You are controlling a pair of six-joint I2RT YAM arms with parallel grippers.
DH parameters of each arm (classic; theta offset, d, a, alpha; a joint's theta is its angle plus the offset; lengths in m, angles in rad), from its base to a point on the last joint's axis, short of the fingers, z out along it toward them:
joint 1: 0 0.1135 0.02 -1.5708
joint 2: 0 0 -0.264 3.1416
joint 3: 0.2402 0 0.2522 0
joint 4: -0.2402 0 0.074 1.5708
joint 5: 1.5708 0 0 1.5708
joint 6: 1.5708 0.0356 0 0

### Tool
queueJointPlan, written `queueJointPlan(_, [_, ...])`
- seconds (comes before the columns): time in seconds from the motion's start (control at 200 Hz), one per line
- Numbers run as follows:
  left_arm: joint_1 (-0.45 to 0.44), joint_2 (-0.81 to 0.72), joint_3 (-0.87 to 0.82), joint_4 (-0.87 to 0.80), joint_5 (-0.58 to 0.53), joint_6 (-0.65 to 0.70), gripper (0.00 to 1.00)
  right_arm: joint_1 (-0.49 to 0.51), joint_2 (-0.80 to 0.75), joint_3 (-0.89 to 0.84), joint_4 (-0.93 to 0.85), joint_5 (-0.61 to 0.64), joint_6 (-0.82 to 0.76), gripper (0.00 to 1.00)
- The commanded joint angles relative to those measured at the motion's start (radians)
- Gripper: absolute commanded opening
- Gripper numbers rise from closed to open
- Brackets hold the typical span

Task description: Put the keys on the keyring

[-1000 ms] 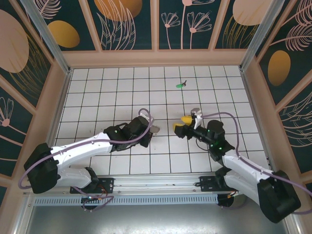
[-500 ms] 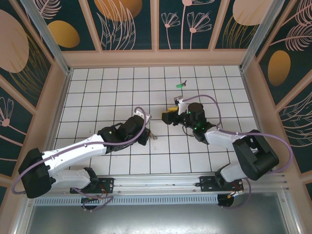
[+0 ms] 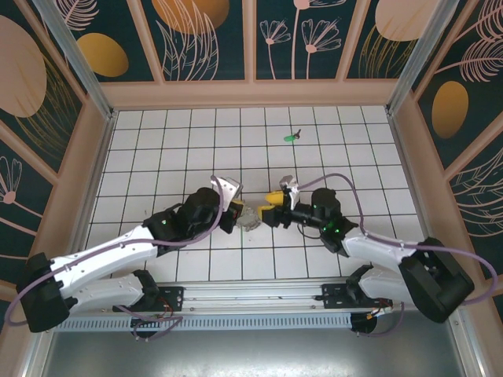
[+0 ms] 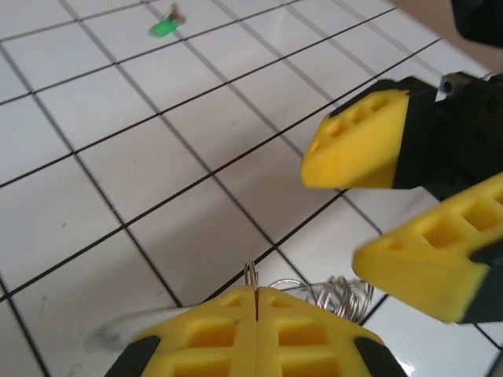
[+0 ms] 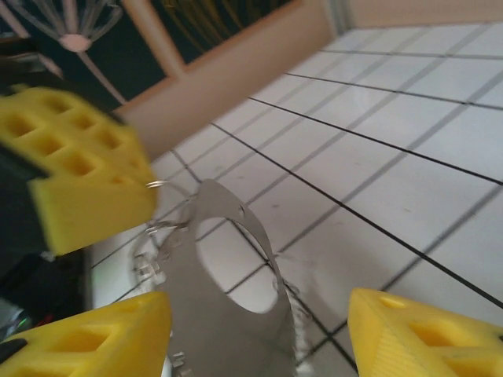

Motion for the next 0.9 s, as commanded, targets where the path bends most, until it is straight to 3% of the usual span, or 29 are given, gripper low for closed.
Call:
queueJointPlan(0.0, [0.003,-0.081,-0.034,0.154,0.112,0.111,0.0,0.015,-0.079,-0.044,0.104,-0.074,-0.029,0.6])
queueJointPlan(0.305, [0.003,-0.113,-0.047,0.2,0.23,0.178,0.0,0.017,-0.203,-0.027,0.072,-0.099,-0.035,0.51])
queueJointPlan(0.896, [0.003,-0.089,-0.014,0.214,0.37,0.221,0.0,0.017,-0.183,-0.003,0.148,-0.238,-0.024,0.41])
